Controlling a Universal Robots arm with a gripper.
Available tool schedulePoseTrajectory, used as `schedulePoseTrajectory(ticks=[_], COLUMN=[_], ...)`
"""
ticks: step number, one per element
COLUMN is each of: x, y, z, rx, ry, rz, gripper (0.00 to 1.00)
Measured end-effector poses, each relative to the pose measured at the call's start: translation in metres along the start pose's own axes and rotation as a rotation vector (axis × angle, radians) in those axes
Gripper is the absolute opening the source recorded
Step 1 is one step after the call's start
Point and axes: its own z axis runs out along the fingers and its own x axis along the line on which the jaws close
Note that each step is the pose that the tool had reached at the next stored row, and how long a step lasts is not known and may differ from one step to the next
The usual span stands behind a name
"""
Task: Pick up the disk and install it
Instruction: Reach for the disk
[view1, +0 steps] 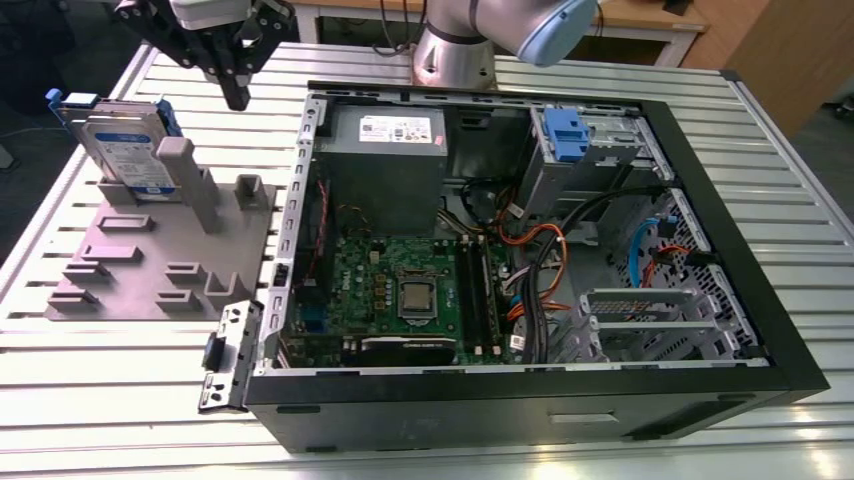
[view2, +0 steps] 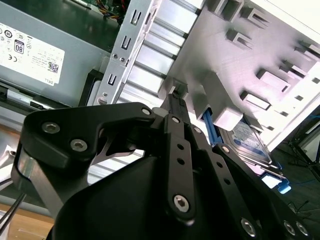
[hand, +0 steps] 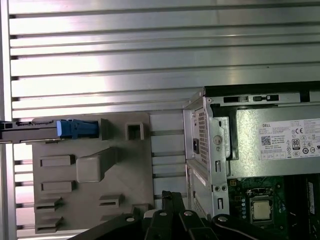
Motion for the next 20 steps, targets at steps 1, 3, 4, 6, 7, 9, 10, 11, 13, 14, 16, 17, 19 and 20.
schedulePoseTrajectory(ticks=[1,3,4,6,7,9,10,11,13,14,16,17,19,20], x=[0.0004,0.0014,0.0021,0.0041,0.0052,0.0078,0.0093,0.0108,0.0141,0.0159,0.0194,0.0212,0.0253,0.0275], y=[0.0,-0.0001,-0.0002,-0.0003,-0.0004,-0.0006,-0.0006,-0.0007,-0.0009,-0.0009,-0.0008,-0.0008,-0.0006,-0.0005], z=[0.0001,0.0002,0.0002,0.0003,0.0003,0.0004,0.0005,0.0005,0.0006,0.0006,0.0008,0.0009,0.0011,0.0011], rx=[-0.0001,0.0,0.0,0.0,0.0,0.0,0.0,0.0,0.0,0.0,0.0,0.0,-0.0001,-0.0001], ry=[0.0,0.0,0.0001,0.0,0.0,0.0,-0.0001,0.0,0.0,0.0,0.0,0.0,-0.0001,-0.0001], rz=[0.0,0.0,0.0,0.0,0.0,0.0,0.0,0.0,0.0,0.0,0.0,0.0,0.0,0.0], gripper=[0.11,0.11,0.11,0.11,0.11,0.11,0.11,0.11,0.11,0.11,0.11,0.11,0.11,0.11])
